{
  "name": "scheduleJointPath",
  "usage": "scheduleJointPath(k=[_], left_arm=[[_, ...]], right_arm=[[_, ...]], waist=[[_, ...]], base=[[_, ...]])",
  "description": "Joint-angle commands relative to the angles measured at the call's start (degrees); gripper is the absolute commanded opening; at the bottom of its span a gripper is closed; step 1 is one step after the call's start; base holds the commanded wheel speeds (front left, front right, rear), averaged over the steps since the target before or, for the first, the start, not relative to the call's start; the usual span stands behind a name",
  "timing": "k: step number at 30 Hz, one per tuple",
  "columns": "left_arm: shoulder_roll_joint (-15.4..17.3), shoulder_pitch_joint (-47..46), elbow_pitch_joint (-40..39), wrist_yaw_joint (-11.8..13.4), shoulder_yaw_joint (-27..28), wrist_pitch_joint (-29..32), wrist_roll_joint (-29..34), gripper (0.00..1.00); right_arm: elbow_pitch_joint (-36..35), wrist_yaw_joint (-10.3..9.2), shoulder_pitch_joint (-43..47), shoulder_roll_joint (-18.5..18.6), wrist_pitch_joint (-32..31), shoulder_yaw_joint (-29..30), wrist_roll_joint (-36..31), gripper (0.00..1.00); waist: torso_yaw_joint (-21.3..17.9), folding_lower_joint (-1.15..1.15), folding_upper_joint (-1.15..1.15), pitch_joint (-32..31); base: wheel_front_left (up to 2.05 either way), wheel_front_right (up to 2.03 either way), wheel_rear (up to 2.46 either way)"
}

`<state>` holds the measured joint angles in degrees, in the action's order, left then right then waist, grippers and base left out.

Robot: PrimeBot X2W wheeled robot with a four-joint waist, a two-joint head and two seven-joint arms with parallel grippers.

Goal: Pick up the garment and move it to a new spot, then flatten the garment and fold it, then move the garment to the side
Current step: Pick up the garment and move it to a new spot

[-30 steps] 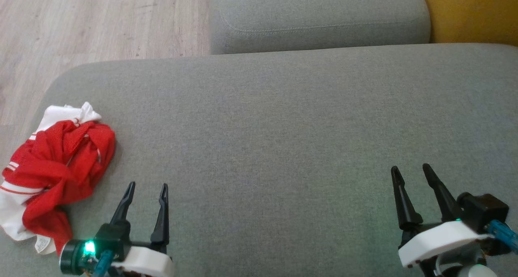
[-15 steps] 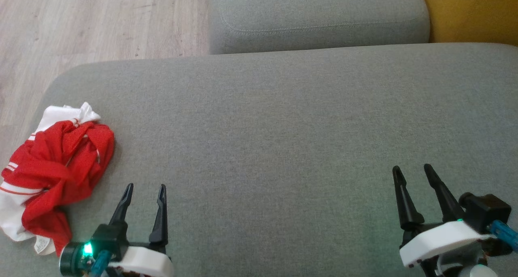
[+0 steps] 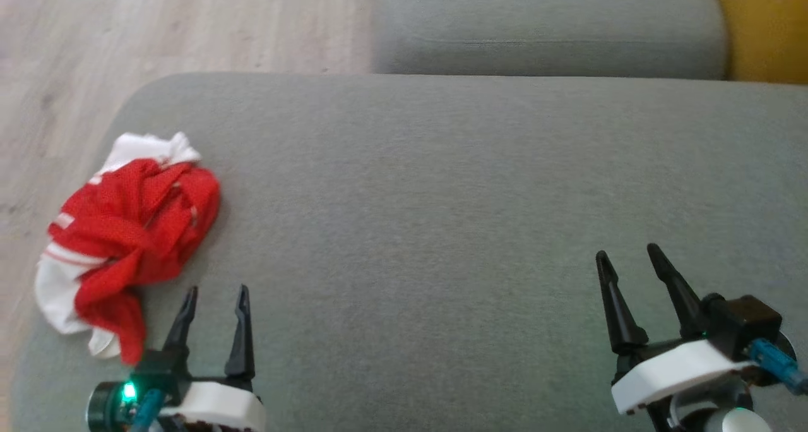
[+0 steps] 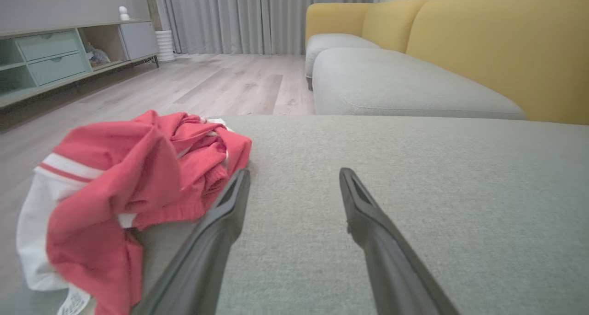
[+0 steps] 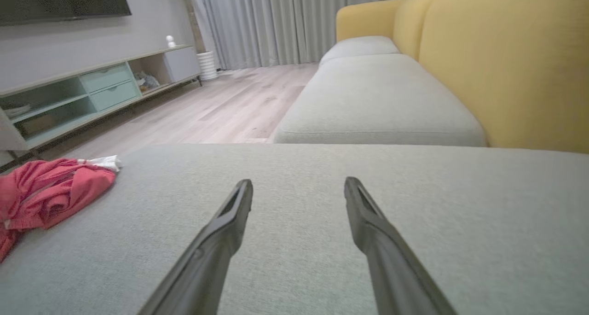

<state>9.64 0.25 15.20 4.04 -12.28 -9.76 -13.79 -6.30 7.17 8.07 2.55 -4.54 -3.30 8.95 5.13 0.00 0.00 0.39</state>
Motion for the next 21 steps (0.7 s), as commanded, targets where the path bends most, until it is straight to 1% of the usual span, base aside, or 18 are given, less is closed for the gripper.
scheduleJointPath(k=[1, 3, 4, 12, 17, 21], left_arm=[[0.38, -3.57, -1.59, 0.31, 2.92, -1.17, -0.54, 1.0], [0.14, -4.17, -1.79, 0.55, 3.31, -1.83, -0.89, 1.0], [0.14, -4.17, -1.79, 0.55, 3.31, -1.83, -0.89, 1.0], [-1.38, -5.71, -1.81, 1.42, 5.17, -4.5, -2.16, 1.0], [-2.14, -6.0, -1.82, 1.85, 6.33, -5.13, -1.81, 1.0], [-2.55, -6.35, -2.78, 1.71, 7.64, -5.21, -0.96, 1.0]], right_arm=[[-2.88, 0.32, -2.11, 0.33, -0.33, -1.93, -0.89, 1.0], [-3.4, 0.32, -2.47, 0.33, -0.55, -2.41, -1.34, 1.0], [-3.4, 0.32, -2.47, 0.33, -0.55, -2.41, -1.34, 1.0], [-5.08, 0.32, -4.21, 0.32, -0.98, -2.99, -2.73, 1.0], [-6.07, 0.32, -5.25, 0.32, -1.23, -3.05, -3.5, 1.0], [-7.01, 0.32, -5.77, 0.32, -1.85, -2.72, -4.23, 1.0]], waist=[[3.74, 0.0, 0.0, 0.99], [5.91, 0.0, 0.0, 1.5], [5.91, 0.0, 0.0, 1.5], [14.06, 0.0, 0.0, 3.44], [17.59, 0.0, 0.0, 4.55], [19.56, 0.0, 0.0, 5.62]], base=[[0.0, 0.0, 0.0], [0.0, 0.0, 0.0], [0.0, 0.0, 0.0], [0.0, 0.0, 0.0], [0.0, 0.0, 0.0], [0.0, 0.0, 0.0]])
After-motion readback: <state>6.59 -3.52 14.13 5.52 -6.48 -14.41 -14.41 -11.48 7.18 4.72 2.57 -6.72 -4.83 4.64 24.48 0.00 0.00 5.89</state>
